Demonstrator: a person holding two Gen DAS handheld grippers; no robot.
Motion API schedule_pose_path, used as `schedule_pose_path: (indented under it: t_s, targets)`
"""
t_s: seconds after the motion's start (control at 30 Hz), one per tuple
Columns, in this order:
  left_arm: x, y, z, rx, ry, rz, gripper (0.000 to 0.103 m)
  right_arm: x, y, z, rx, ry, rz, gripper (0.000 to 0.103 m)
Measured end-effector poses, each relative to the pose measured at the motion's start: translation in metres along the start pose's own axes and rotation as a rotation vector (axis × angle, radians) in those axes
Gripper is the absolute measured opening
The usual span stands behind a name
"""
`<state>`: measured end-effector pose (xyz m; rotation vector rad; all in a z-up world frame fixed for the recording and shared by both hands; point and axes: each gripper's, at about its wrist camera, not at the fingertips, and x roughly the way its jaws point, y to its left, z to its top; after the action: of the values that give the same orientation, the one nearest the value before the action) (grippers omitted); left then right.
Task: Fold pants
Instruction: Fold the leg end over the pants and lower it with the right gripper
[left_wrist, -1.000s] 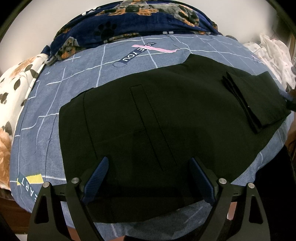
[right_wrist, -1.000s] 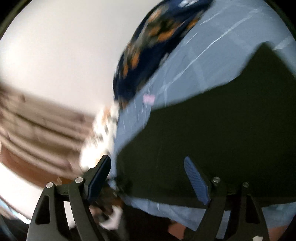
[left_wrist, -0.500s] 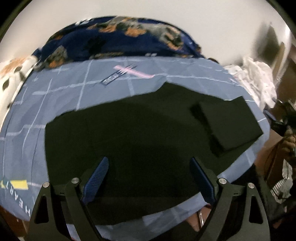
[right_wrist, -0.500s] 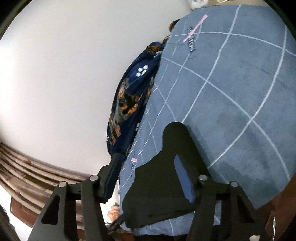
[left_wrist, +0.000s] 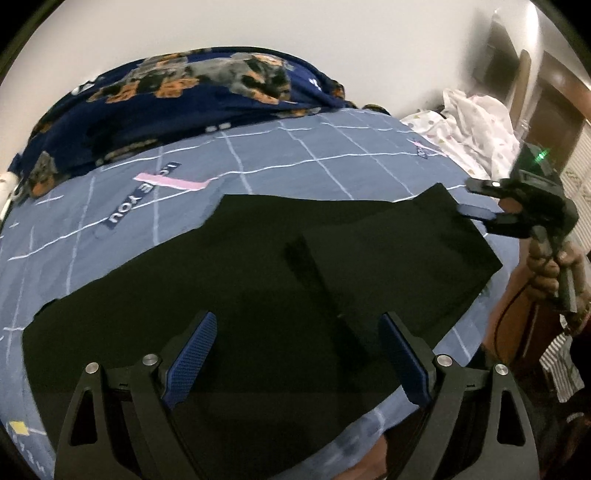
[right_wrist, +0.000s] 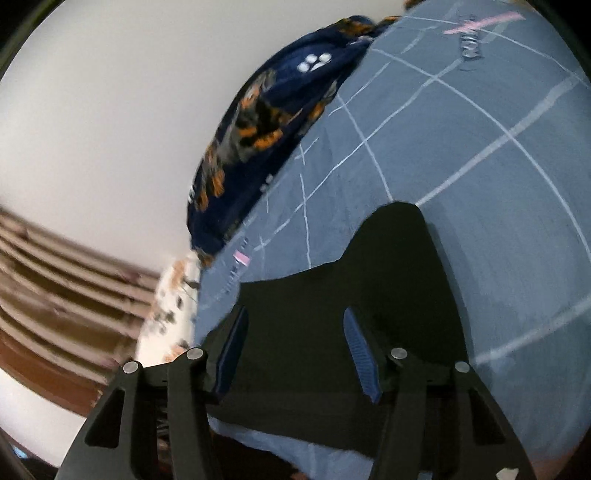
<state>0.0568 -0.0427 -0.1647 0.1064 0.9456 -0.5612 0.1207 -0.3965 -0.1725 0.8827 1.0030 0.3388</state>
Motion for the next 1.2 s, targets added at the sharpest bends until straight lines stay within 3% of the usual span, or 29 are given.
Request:
schedule_pose_path:
  t_s: [0.17, 0.3, 0.5, 0.57, 0.77, 1.2]
  targets:
    - [0.016, -0.011, 0.003, 0.014, 0.034, -0.013, 0.089, 0.016, -0.006, 0.017, -0.07, 0.043, -0.107, 0.051]
    - [0.026, -0.015, 0.002, 0.022, 0.061, -0.01, 0.089, 0.013, -0.021, 0.023, -0.051, 0.039, -0.134, 0.046]
    - [0.038, -0.019, 0.003, -0.002, 0.089, -0.042, 0.089, 0.002, -0.05, 0.024, 0.005, 0.025, -0.167, 0.045]
    - [0.044, -0.023, 0.002, 0.003, 0.102, -0.047, 0.089, -0.001, -0.057, 0.024, 0.026, 0.019, -0.138, 0.041]
    - [0.046, -0.029, 0.0, 0.028, 0.112, -0.033, 0.089, -0.016, -0.059, 0.03, 0.068, -0.049, -0.031, 0.044]
    - [0.041, -0.026, 0.003, -0.002, 0.105, -0.017, 0.089, -0.01, -0.087, 0.042, 0.144, -0.058, 0.011, 0.041]
